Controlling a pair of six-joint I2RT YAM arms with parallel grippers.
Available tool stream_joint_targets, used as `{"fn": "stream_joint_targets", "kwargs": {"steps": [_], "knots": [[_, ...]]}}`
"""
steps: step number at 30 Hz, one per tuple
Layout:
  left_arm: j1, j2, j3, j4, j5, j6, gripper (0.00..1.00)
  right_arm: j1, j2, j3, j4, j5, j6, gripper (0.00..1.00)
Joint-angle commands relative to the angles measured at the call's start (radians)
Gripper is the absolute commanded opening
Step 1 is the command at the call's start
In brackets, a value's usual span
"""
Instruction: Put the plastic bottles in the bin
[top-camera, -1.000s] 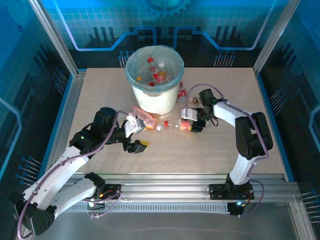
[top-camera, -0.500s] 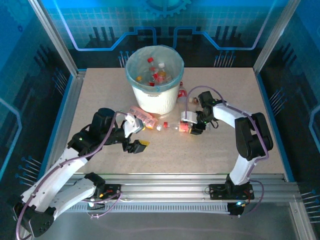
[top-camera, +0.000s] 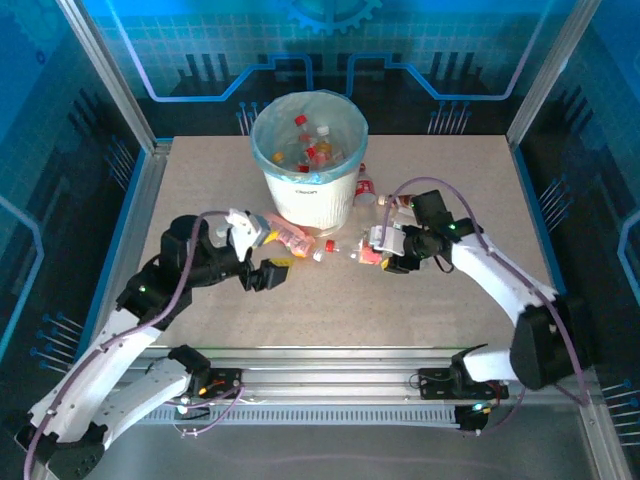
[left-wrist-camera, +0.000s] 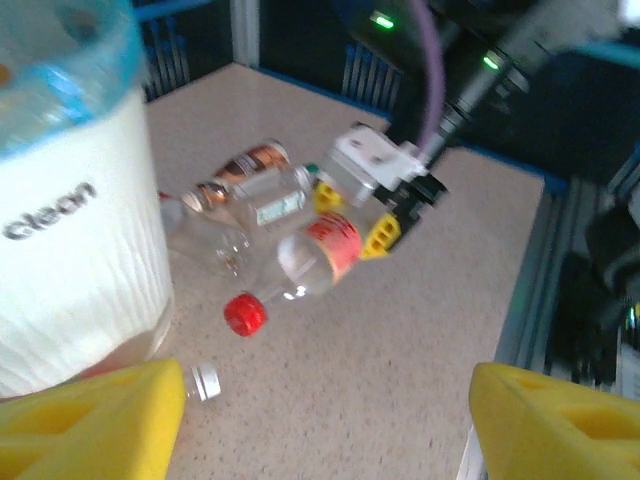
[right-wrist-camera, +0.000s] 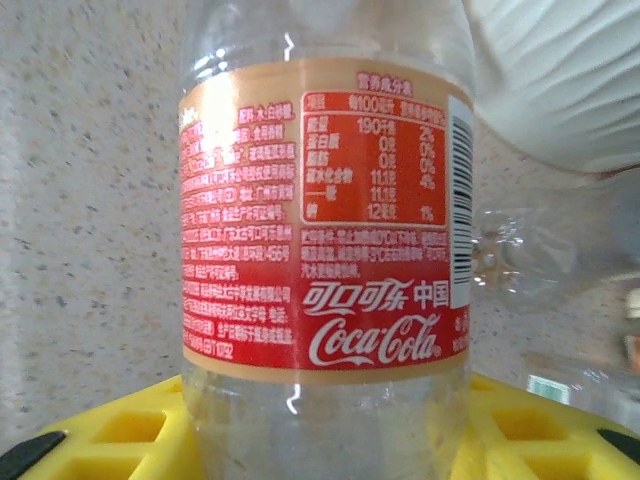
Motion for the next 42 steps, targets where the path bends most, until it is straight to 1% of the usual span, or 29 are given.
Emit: {"fn": "stream_joint_targets", "kwargs": {"steps": [1, 3, 6, 9, 13, 15, 19, 22, 27, 31, 34, 39, 42], "knots": [[-0.007, 0.006, 0.099, 0.078, -0.108, -0.172, 0.76, 0.025, -0.157, -0.025, -0.052, -0.048, 0.102, 0.48], [-0.008, 0.023, 0.135, 0.104, -0.136, -0.246, 0.75, 0.04, -0.262, -0.041, -0.03, -0.085, 0.172, 0.47], [-0.006, 0.066, 0.192, 0.138, -0.113, -0.365, 0.74, 0.084, -0.4, -0.06, 0.029, -0.146, 0.3, 0.47], [-0.007, 0.107, 0.229, 0.182, -0.022, -0.459, 0.73, 0.153, -0.492, -0.06, 0.088, -0.169, 0.446, 0.47], [-0.009, 0.144, 0.232, 0.289, 0.151, -0.55, 0.72, 0.278, -0.527, -0.041, 0.12, -0.104, 0.604, 0.45], [-0.019, 0.156, 0.231, 0.304, 0.189, -0.559, 0.71, 0.341, -0.523, -0.032, 0.132, -0.072, 0.654, 0.43], [-0.039, 0.154, 0.215, 0.303, 0.196, -0.561, 0.7, 0.466, -0.525, -0.047, 0.205, 0.006, 0.726, 0.43], [-0.045, 0.139, 0.2, 0.312, 0.229, -0.563, 0.7, 0.517, -0.525, -0.06, 0.262, 0.072, 0.794, 0.43], [-0.047, 0.104, 0.193, 0.285, 0.272, -0.558, 0.75, 0.547, -0.513, -0.06, 0.291, 0.141, 0.897, 0.43], [-0.048, 0.087, 0.18, 0.249, 0.267, -0.538, 0.74, 0.569, -0.512, -0.06, 0.333, 0.128, 0.93, 0.43], [-0.047, 0.081, 0.162, 0.259, 0.268, -0.541, 0.73, 0.586, -0.503, -0.091, 0.36, 0.128, 0.945, 0.43], [-0.051, 0.08, 0.148, 0.251, 0.25, -0.514, 0.7, 0.601, -0.476, -0.083, 0.383, 0.084, 0.945, 0.43], [-0.051, 0.083, 0.15, 0.248, 0.256, -0.507, 0.68, 0.607, -0.465, -0.074, 0.392, 0.088, 0.945, 0.43]]}}
